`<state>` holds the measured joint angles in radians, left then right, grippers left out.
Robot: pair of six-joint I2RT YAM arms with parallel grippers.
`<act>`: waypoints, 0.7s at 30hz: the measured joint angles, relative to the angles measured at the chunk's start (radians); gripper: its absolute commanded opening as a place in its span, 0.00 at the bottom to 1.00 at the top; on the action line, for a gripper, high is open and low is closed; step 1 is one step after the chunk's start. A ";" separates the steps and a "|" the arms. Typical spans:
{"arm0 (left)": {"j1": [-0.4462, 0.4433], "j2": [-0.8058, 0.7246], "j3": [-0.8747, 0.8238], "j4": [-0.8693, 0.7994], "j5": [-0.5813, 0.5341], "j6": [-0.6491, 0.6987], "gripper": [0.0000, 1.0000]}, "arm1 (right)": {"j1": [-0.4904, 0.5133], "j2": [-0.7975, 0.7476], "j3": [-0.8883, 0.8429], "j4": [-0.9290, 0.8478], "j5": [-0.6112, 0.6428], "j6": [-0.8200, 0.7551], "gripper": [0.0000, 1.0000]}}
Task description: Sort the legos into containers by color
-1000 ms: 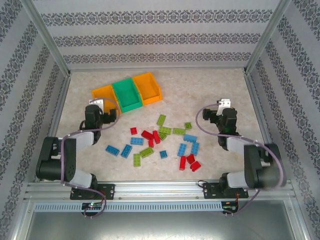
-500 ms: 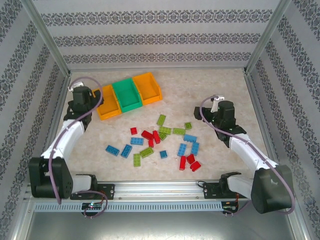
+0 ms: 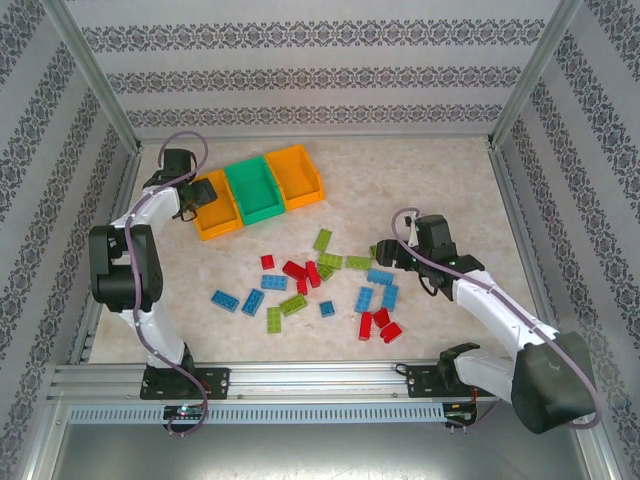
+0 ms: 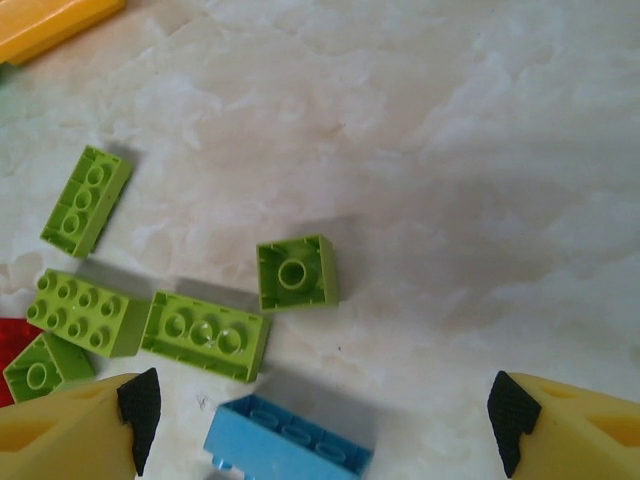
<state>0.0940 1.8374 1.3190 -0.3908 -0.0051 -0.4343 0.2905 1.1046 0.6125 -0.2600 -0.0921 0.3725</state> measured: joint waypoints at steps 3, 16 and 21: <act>0.006 0.043 0.031 -0.014 0.014 -0.010 0.55 | 0.008 -0.038 0.000 -0.042 0.017 0.012 0.88; -0.022 0.050 -0.026 0.028 0.063 0.011 0.17 | 0.016 -0.086 -0.009 -0.139 0.062 0.058 0.88; -0.098 0.043 -0.037 0.044 0.058 0.012 0.16 | 0.015 -0.081 -0.009 -0.165 0.066 0.072 0.88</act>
<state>-0.0044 1.8801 1.2823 -0.3466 0.0528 -0.4225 0.3058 1.0237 0.6033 -0.4248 -0.0257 0.4446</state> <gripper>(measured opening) 0.167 0.882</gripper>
